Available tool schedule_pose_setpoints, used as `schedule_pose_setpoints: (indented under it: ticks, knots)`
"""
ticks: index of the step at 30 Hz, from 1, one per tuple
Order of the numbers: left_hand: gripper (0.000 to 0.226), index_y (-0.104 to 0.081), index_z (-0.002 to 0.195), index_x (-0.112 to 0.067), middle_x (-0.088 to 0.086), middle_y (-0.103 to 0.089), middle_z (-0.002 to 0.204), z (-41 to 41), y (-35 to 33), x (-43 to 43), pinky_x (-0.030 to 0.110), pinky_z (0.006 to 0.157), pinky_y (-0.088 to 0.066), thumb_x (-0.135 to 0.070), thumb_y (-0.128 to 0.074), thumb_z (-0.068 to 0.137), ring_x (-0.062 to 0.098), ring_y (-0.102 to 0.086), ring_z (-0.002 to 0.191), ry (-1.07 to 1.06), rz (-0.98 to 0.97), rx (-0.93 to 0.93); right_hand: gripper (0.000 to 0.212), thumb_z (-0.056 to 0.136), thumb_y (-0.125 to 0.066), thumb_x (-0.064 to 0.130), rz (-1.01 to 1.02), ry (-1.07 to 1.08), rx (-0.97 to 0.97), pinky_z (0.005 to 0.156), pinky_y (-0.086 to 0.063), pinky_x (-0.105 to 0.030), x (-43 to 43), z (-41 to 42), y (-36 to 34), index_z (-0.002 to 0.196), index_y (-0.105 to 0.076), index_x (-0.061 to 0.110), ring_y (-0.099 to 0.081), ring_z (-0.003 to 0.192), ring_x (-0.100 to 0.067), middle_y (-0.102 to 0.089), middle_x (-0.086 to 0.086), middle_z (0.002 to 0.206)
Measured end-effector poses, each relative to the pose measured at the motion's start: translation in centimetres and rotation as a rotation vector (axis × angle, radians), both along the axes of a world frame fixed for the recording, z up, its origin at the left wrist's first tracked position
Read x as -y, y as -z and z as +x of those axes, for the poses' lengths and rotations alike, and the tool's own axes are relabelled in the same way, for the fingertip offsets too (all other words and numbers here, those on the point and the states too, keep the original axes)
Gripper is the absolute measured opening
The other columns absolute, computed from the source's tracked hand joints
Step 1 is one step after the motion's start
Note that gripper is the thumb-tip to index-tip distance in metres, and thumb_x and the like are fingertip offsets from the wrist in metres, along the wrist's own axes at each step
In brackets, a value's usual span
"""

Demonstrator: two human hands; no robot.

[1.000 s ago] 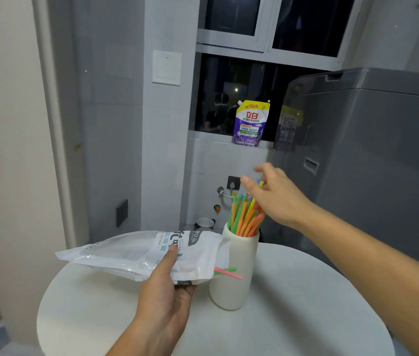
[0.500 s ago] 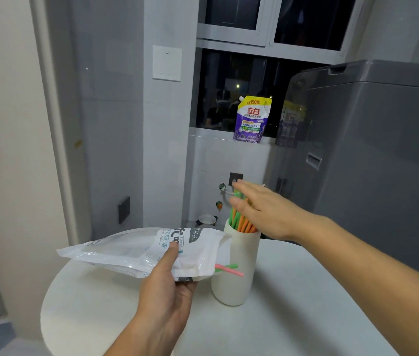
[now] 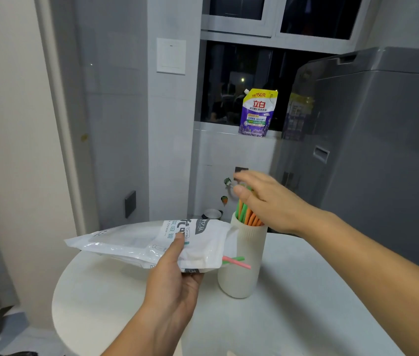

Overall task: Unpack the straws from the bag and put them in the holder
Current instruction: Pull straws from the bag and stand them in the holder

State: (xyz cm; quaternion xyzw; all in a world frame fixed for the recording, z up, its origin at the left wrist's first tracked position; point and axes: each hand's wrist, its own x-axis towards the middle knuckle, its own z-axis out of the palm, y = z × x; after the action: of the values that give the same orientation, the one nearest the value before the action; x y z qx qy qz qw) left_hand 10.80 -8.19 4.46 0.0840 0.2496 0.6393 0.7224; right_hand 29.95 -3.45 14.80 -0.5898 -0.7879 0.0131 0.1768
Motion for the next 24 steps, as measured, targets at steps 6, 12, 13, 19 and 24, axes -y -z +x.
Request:
schedule_pose_setpoints:
  ticks: [6, 12, 13, 19, 24]
  knots:
    - [0.039, -0.064, 0.137, -0.012, 0.007, -0.078, 0.121, 0.0, -0.5, 0.2, 0.041, 0.075, -0.066, -0.016, -0.066, 0.098, 0.023, -0.077, 0.105, -0.011, 0.049, -0.038, 0.041, 0.101, -0.034, 0.04, 0.6, 0.07, -0.356, 0.095, -0.044, -0.039, 4.3, -1.2, -1.1, 0.113, -0.065, 0.015, -0.05, 0.111, -0.015, -0.06, -0.001, 0.114]
    - [0.029, -0.07, 0.124, -0.016, 0.004, -0.08, 0.116, -0.2, -1.3, 0.7, 0.038, 0.078, -0.065, -0.014, -0.068, 0.096, 0.016, -0.079, 0.095, -0.066, 0.157, -0.116, 0.042, 0.098, -0.037, 0.055, 0.174, 0.304, -1.09, 0.086, -0.053, -0.052, 9.5, -4.7, 4.4, 0.091, -0.06, 0.021, -0.063, 0.084, -0.021, -0.068, -0.004, 0.091]
    - [0.026, -0.07, 0.121, -0.016, 0.004, -0.08, 0.115, -0.3, -1.4, 0.8, 0.038, 0.079, -0.064, -0.013, -0.068, 0.095, 0.015, -0.079, 0.093, -0.072, 0.174, -0.13, 0.037, 0.102, -0.038, 0.053, 0.046, 0.369, -1.178, 0.089, -0.053, -0.049, 9.7, -5.2, 4.9, 0.094, -0.059, 0.023, -0.065, 0.088, -0.021, -0.068, -0.006, 0.098]
    - [0.05, -0.067, 0.13, -0.005, 0.014, -0.078, 0.118, -0.6, -1.1, 1.0, 0.04, 0.084, -0.064, -0.008, -0.075, 0.081, 0.03, -0.075, 0.108, -0.107, 0.347, -0.321, 0.049, 0.106, -0.038, 0.045, -0.386, 0.457, -1.82, 0.094, -0.054, -0.055, 10.2, -7.5, 7.5, 0.118, -0.062, 0.004, -0.071, 0.093, -0.034, -0.075, -0.022, 0.105]
    - [0.048, -0.071, 0.124, -0.002, 0.019, -0.077, 0.118, -0.3, -0.2, 1.3, 0.049, 0.098, -0.057, -0.004, -0.078, 0.076, 0.037, -0.074, 0.11, -0.046, 0.48, -0.478, 0.052, 0.108, -0.028, 0.041, -0.475, 0.393, -2.105, 0.092, -0.053, -0.049, 10.3, -7.9, 8.7, 0.117, -0.07, 0.012, -0.071, 0.105, -0.037, -0.076, -0.018, 0.11]
